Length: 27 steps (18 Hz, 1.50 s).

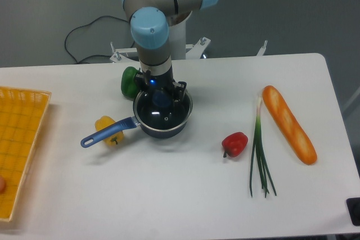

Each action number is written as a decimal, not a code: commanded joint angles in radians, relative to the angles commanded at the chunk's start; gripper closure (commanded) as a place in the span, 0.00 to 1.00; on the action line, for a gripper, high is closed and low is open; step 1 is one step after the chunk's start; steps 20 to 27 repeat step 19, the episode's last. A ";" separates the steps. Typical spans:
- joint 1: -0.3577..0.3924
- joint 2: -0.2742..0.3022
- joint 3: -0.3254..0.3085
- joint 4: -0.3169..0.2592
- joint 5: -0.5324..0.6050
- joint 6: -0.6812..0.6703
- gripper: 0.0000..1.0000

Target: Open the lid

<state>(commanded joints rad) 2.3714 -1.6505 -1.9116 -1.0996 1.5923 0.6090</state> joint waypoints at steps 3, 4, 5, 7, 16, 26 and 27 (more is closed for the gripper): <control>0.026 -0.006 0.080 -0.077 -0.002 0.002 0.54; 0.043 -0.014 0.103 -0.098 -0.003 0.006 0.54; 0.055 -0.026 0.123 -0.112 -0.005 0.024 0.54; 0.069 -0.044 0.157 -0.132 -0.006 0.063 0.54; 0.084 -0.221 0.305 -0.134 -0.014 0.087 0.54; 0.095 -0.247 0.315 -0.131 -0.018 0.094 0.54; 0.095 -0.247 0.315 -0.131 -0.018 0.094 0.54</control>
